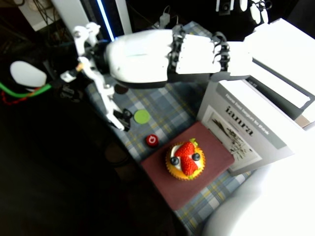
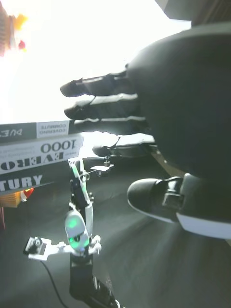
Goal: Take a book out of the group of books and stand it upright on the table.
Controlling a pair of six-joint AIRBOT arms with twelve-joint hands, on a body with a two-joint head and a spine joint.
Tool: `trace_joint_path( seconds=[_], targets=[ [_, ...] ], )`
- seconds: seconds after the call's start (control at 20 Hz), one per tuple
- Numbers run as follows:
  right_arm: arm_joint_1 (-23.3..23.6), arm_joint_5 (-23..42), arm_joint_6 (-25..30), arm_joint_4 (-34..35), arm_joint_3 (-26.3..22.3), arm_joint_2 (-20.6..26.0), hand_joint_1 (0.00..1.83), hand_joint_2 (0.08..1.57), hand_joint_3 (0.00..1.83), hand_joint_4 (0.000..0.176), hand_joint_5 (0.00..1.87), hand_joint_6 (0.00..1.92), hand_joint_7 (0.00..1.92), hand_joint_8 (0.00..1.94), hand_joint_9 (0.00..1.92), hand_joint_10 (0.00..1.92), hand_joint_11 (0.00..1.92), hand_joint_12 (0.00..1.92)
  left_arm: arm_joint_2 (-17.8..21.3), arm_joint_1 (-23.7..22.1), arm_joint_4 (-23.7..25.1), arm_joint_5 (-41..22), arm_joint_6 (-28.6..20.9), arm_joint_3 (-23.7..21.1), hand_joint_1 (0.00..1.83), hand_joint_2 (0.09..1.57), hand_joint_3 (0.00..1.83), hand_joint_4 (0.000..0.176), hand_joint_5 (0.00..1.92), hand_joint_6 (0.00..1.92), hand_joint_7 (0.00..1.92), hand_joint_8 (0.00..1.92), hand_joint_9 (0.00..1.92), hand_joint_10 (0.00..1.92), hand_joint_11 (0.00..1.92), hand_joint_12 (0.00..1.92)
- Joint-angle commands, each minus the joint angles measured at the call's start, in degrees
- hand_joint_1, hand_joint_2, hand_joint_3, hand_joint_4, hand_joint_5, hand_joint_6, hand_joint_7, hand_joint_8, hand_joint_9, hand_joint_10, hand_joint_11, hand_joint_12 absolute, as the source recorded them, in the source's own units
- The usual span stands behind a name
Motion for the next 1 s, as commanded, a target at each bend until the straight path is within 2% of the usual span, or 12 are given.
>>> trace_joint_path(
  seconds=[0.0, 0.15, 0.45, 0.5, 0.6, 0.8, 0.85, 0.9, 0.95],
  targets=[
    [-0.27, 4.4, -0.09, 0.52, -0.48, 0.15, 0.0, 1.09, 0.0, 0.176, 0.39, 0.01, 0.0, 0.0, 0.0, 0.0, 0.0, 0.0, -0.15, -0.19, 0.47, -7.49, -0.49, -0.12, 0.06, 1.38, 0.0, 0.175, 0.3, 0.0, 0.23, 0.0, 0.2, 0.0, 0.0, 0.16],
    [-2.73, 6.59, -0.09, 0.52, -2.9, 2.31, 0.0, 1.09, 0.0, 0.176, 0.38, 0.0, 0.0, 0.0, 0.0, 0.0, 0.0, 0.0, 0.05, 0.34, 0.24, -8.09, -0.65, -0.43, 0.06, 1.38, 0.0, 0.176, 0.29, 0.0, 0.22, 0.0, 0.19, 0.0, 0.0, 0.16],
    [-8.15, 10.88, -0.09, 0.83, -6.86, 5.07, 0.0, 1.16, 0.01, 0.176, 0.5, 0.01, 0.0, 0.0, 0.0, 0.0, 0.0, 0.0, 0.04, 1.22, -0.12, -8.56, -1.05, -0.66, 0.03, 1.38, 0.0, 0.176, 0.29, 0.0, 0.21, 0.0, 0.18, 0.0, 0.0, 0.17],
    [-8.38, 11.3, -0.09, 0.91, -7.1, 5.22, 0.0, 1.17, 0.02, 0.167, 0.51, 0.02, 0.0, 0.0, 0.0, 0.0, 0.0, 0.0, 0.05, 1.25, -0.12, -8.57, -1.07, -0.66, 0.05, 1.38, 0.0, 0.176, 0.3, 0.0, 0.21, 0.0, 0.18, 0.0, 0.0, 0.16],
    [-10.19, 14.46, -0.09, 1.14, -8.83, 6.63, 0.0, 1.18, 0.02, 0.175, 0.49, 0.0, 0.0, 0.0, 0.0, 0.0, 0.0, 0.0, 0.06, 1.45, -0.2, -8.59, -1.2, -0.7, 0.04, 1.38, 0.0, 0.176, 0.3, 0.0, 0.21, 0.0, 0.18, 0.0, 0.0, 0.15],
    [-13.92, 21.43, -0.09, 1.09, -11.92, 9.35, 0.0, 1.18, 0.01, 0.176, 0.45, 0.0, 0.0, 0.0, 0.0, 0.0, 0.0, 0.0, 0.05, 2.11, -0.61, -8.72, -1.24, -0.77, 0.04, 1.39, 0.0, 0.176, 0.27, 0.0, 0.21, 0.0, 0.18, 0.0, 0.0, 0.16],
    [-15.13, 23.97, -0.09, 1.08, -12.91, 10.28, 0.02, 1.23, 0.03, 0.156, 0.46, 0.0, 0.0, 0.0, 0.0, 0.0, 0.0, 0.0, 0.05, 2.32, -0.78, -8.86, -1.27, -0.81, 0.03, 1.39, 0.0, 0.176, 0.26, 0.0, 0.2, 0.0, 0.17, 0.0, 0.0, 0.14],
    [-15.84, 25.64, -0.09, 1.04, -13.54, 10.87, 0.04, 1.23, 0.02, 0.16, 0.46, 0.0, 0.0, 0.0, 0.0, 0.0, 0.0, 0.0, 0.04, 2.47, -0.83, -9.01, -1.32, -0.85, 0.05, 1.39, 0.0, 0.176, 0.26, 0.0, 0.2, 0.0, 0.17, 0.0, 0.0, 0.14],
    [-17.0, 28.24, -0.09, 1.0, -14.38, 11.57, 0.15, 1.22, 0.01, 0.134, 0.47, 0.0, 0.0, 0.0, 0.0, 0.0, 0.0, 0.0, 0.09, 2.61, -0.9, -9.23, -1.45, -0.93, 0.05, 1.39, 0.0, 0.176, 0.25, 0.0, 0.19, 0.0, 0.16, 0.0, 0.0, 0.12]
  ],
)
